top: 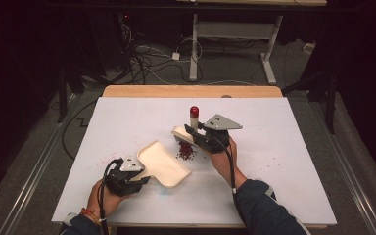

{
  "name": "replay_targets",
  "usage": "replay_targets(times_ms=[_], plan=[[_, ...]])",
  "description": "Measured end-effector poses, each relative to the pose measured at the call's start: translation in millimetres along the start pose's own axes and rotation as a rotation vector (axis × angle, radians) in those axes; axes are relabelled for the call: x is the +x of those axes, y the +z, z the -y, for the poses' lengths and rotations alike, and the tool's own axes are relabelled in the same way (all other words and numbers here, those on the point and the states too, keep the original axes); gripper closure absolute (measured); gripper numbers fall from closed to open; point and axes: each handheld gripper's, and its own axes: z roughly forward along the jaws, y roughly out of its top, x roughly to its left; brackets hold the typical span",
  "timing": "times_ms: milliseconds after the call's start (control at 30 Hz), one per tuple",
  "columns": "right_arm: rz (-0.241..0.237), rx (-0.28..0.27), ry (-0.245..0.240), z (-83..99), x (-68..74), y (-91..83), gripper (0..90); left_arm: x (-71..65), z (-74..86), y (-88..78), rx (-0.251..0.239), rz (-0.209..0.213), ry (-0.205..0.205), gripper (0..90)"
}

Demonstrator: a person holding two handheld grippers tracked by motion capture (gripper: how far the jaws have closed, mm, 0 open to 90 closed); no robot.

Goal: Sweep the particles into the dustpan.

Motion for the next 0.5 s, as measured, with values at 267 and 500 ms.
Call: replay_targets(times_ms=[267,500], plan=[[0.003,0.012,-0.018,-0.1,15.0,-0.6,68.4,-5.7,-3.7,5.2,0.011,-0.012,-0.003,63.8],[0.011,0.016,-0.014,0.6,29.2,-2.6,68.2,-12.5,-8.1,11.9,0.024,-0.015,-0.003,63.7]])
